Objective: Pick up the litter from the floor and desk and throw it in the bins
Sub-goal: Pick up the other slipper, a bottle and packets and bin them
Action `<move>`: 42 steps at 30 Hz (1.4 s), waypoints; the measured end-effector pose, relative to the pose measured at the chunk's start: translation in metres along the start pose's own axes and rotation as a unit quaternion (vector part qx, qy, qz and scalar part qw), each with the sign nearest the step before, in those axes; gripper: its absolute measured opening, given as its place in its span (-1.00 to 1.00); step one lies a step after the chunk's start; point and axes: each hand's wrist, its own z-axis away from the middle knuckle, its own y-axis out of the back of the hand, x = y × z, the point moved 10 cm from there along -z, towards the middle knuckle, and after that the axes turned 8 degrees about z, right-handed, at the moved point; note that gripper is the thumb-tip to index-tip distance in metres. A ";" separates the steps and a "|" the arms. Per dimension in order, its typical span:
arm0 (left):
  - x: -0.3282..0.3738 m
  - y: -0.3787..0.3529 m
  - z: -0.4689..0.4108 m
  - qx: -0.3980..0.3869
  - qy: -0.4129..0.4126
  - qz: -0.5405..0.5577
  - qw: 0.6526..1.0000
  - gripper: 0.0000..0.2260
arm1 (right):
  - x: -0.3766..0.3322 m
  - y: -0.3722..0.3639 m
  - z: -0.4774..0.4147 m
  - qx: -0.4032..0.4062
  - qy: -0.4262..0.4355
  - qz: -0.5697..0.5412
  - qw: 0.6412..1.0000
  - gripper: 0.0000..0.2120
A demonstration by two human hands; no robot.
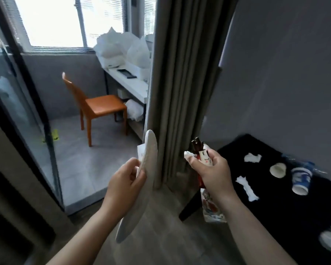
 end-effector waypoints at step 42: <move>0.767 -0.387 0.648 -0.592 -0.365 0.515 0.502 -0.83 | -0.238 0.643 0.829 0.777 -0.056 0.324 0.537 -0.88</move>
